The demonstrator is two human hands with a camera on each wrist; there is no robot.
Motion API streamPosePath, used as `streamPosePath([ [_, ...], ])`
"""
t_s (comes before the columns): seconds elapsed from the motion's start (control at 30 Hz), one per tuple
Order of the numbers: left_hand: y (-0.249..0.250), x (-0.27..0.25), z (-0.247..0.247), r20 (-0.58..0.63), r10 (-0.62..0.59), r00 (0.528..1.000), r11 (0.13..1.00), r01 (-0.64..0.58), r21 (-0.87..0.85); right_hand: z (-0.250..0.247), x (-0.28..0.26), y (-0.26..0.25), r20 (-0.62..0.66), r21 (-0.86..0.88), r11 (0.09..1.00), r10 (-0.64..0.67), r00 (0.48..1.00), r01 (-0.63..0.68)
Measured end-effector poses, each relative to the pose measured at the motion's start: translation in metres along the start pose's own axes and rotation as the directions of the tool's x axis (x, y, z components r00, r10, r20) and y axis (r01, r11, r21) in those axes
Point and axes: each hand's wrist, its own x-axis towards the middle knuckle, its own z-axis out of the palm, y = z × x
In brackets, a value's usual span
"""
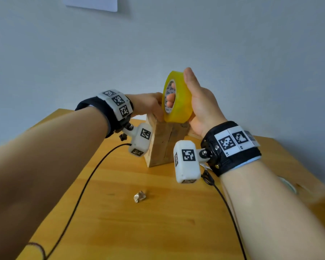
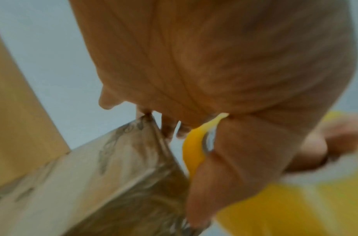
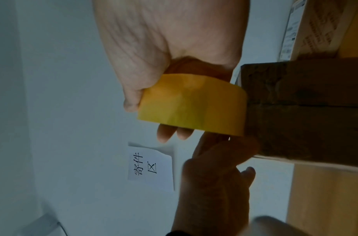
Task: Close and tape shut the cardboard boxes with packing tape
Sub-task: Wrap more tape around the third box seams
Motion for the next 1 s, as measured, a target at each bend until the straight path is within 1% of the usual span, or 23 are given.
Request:
streamPosePath([
  [0.03, -0.003, 0.001, 0.003, -0.004, 0.002, 1.0, 0.999, -0.002, 0.038, 0.001, 0.002, 0.0, -0.008, 0.0, 1.0, 0.0, 1.0, 0.0],
  [0.07, -0.008, 0.004, 0.006, -0.05, 0.007, 0.999, 0.994, -0.001, 0.107, 0.002, 0.004, 0.0, -0.014, 0.003, 1.0, 0.003, 1.0, -0.003],
  [0.1, -0.013, 0.007, 0.01, -0.125, 0.027, 0.992, 0.985, -0.005, 0.173, 0.002, 0.004, 0.0, -0.014, 0.009, 1.0, 0.008, 1.0, -0.008],
  [0.13, -0.019, 0.011, 0.012, -0.191, 0.04, 0.981, 0.98, -0.001, 0.198, 0.002, 0.005, 0.001, -0.004, 0.02, 1.0, 0.012, 1.0, -0.012],
  [0.2, -0.029, 0.017, 0.014, -0.24, 0.032, 0.97, 0.986, 0.009, 0.169, 0.0, 0.006, 0.002, 0.022, 0.061, 0.998, 0.009, 1.0, -0.01],
  [0.3, -0.032, 0.016, 0.012, -0.224, 0.022, 0.974, 0.99, 0.011, 0.142, -0.002, 0.004, 0.001, 0.006, 0.098, 0.995, 0.01, 1.0, -0.01],
  [0.37, -0.032, 0.016, 0.01, -0.221, 0.034, 0.975, 0.99, -0.002, 0.14, -0.003, 0.002, -0.002, -0.018, 0.093, 0.996, 0.015, 1.0, -0.014],
  [0.47, -0.03, 0.019, 0.007, -0.203, 0.019, 0.979, 0.996, 0.0, 0.095, -0.005, -0.002, -0.006, -0.032, 0.08, 0.997, 0.007, 0.999, -0.004],
  [0.5, -0.03, 0.019, 0.004, -0.206, 0.01, 0.979, 0.998, 0.002, 0.058, -0.007, -0.003, -0.007, -0.031, 0.069, 0.998, 0.006, 0.999, -0.004],
  [0.6, -0.029, 0.02, -0.006, -0.244, -0.031, 0.969, 0.993, 0.001, -0.121, -0.012, -0.009, -0.008, -0.009, 0.017, 1.0, 0.016, 1.0, -0.016],
  [0.63, -0.028, 0.02, -0.009, -0.246, -0.049, 0.968, 0.988, 0.011, -0.153, -0.013, -0.01, -0.007, 0.0, 0.011, 1.0, 0.022, 1.0, -0.022],
  [0.7, -0.03, 0.022, -0.012, -0.229, -0.07, 0.971, 0.986, 0.032, -0.164, -0.015, -0.012, -0.003, 0.005, 0.017, 0.999, 0.036, 0.999, -0.036],
  [0.83, -0.046, 0.027, -0.002, -0.184, -0.129, 0.974, 0.974, 0.089, -0.209, -0.02, -0.013, 0.009, -0.009, -0.018, 0.997, 0.081, 0.997, -0.081],
  [1.0, -0.066, 0.032, 0.006, -0.191, -0.202, 0.961, 0.94, 0.135, -0.314, -0.03, -0.013, 0.026, -0.011, -0.083, 0.984, 0.159, 0.987, -0.159],
])
